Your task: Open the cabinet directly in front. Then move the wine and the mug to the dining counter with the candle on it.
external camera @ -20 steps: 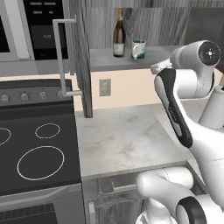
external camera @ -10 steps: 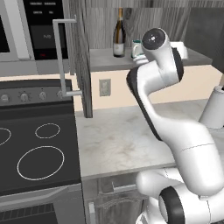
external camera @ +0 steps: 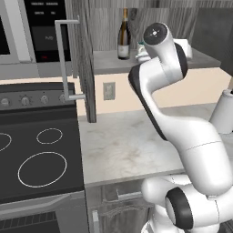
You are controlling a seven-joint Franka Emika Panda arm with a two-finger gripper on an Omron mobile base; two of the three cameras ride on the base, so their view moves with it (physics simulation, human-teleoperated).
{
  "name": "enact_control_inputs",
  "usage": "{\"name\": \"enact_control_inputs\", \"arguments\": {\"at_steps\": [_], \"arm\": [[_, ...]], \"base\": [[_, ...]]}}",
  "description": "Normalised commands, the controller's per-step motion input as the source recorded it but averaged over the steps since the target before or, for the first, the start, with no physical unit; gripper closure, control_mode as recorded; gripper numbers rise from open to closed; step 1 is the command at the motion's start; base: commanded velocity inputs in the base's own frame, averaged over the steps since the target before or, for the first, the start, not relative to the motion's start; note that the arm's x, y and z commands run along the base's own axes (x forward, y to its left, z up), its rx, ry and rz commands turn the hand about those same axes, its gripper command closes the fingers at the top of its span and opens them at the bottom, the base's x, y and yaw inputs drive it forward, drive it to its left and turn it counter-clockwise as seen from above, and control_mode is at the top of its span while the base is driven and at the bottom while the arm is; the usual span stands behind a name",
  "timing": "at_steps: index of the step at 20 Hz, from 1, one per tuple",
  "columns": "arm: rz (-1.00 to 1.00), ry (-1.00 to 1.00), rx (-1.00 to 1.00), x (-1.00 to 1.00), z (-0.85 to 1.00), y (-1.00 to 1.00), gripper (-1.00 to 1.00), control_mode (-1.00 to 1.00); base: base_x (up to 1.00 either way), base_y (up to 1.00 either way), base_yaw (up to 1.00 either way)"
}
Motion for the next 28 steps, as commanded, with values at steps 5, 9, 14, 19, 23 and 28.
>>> {"name": "enact_control_inputs", "arguments": {"at_steps": [5, 9, 14, 19, 23, 28], "arm": [[0.08, -0.14, 0.0, 0.2, -0.25, 0.0, -1.0, -1.0], [0.01, -0.07, 0.01, 0.19, 0.05, 0.0, -1.0, -1.0], [0.0, 0.04, 0.0, 0.33, 0.34, 0.1, -1.0, -1.0], [0.0, 0.13, 0.0, 0.46, 0.16, 0.25, -1.0, -1.0], [0.0, 0.1, 0.0, 0.46, 0.0, 0.18, -1.0, -1.0], [0.0, 0.01, 0.0, 0.47, -0.2, 0.01, -1.0, -1.0]], "base": [[0.0, 0.0, 0.0], [0.0, 0.0, 0.0], [0.0, 0.0, 0.0], [0.0, 0.0, 0.0], [0.0, 0.0, 0.0], [0.0, 0.0, 0.0]]}}
